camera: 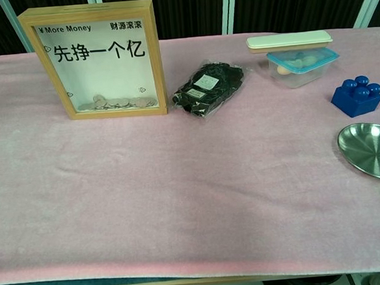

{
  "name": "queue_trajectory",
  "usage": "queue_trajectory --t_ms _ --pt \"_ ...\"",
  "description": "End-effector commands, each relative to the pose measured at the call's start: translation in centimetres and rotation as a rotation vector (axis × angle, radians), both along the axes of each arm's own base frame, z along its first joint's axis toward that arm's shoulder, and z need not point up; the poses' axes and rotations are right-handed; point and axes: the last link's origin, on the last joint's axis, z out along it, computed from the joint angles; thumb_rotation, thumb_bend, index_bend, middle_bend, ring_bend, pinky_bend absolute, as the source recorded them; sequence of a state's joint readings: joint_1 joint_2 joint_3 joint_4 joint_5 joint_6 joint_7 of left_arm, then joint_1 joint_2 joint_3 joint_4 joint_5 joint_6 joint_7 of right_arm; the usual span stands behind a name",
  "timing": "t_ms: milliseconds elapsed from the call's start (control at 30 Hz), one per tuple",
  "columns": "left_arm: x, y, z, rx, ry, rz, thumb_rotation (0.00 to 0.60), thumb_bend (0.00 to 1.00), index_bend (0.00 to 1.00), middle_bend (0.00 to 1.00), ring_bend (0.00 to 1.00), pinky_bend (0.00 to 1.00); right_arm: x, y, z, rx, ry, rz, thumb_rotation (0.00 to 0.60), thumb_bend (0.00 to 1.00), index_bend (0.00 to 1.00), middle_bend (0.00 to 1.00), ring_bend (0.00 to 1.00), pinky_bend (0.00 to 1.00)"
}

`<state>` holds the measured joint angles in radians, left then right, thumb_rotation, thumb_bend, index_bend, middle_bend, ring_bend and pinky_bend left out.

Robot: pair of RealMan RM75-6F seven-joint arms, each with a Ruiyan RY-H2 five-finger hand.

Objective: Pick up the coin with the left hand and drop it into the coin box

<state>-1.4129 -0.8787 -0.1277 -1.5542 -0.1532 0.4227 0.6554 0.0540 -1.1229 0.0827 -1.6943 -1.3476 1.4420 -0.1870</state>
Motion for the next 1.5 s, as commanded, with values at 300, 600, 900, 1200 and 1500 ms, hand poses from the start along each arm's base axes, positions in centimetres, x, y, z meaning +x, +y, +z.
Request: queue_trajectory --t_ms 300,600,900,1200,1500 --pt "-2.1 1.4 -2.0 -0.057 -0.032 0.068 0.6 0.55 0.62 0.15 0.0 0.0 0.0 0.0 0.1 -0.005 0.007 0.005 0.6 0.2 0.24 0.06 0.16 0.2" --pt "-2.9 2.1 -2.9 -0.057 -0.044 0.075 0.6 0.55 0.61 0.15 0.0 0.0 0.0 -0.1 0.2 -0.008 0.006 0.006 0.6 0.2 0.24 0.06 0.16 0.2" --pt "-3.4 2.5 -3.7 -0.078 -0.064 0.075 0.6 0.55 0.61 0.15 0.0 0.0 0.0 -0.1 0.3 -0.01 0.009 0.01 0.6 0.2 0.24 0.06 0.16 0.2" --pt "-3.8 2.8 -4.2 -0.087 -0.06 0.078 0.6 0.55 0.58 0.15 0.0 0.0 -0.1 -0.1 0.3 -0.011 0.004 0.007 0.6 0.2 0.24 0.06 0.16 0.2" --pt "-3.4 2.6 -4.3 -0.114 -0.056 0.069 0.6 0.55 0.29 0.13 0.0 0.0 0.0 -0.1 0.3 -0.011 0.002 0.007 0.6 0.2 0.24 0.06 0.16 0.2"
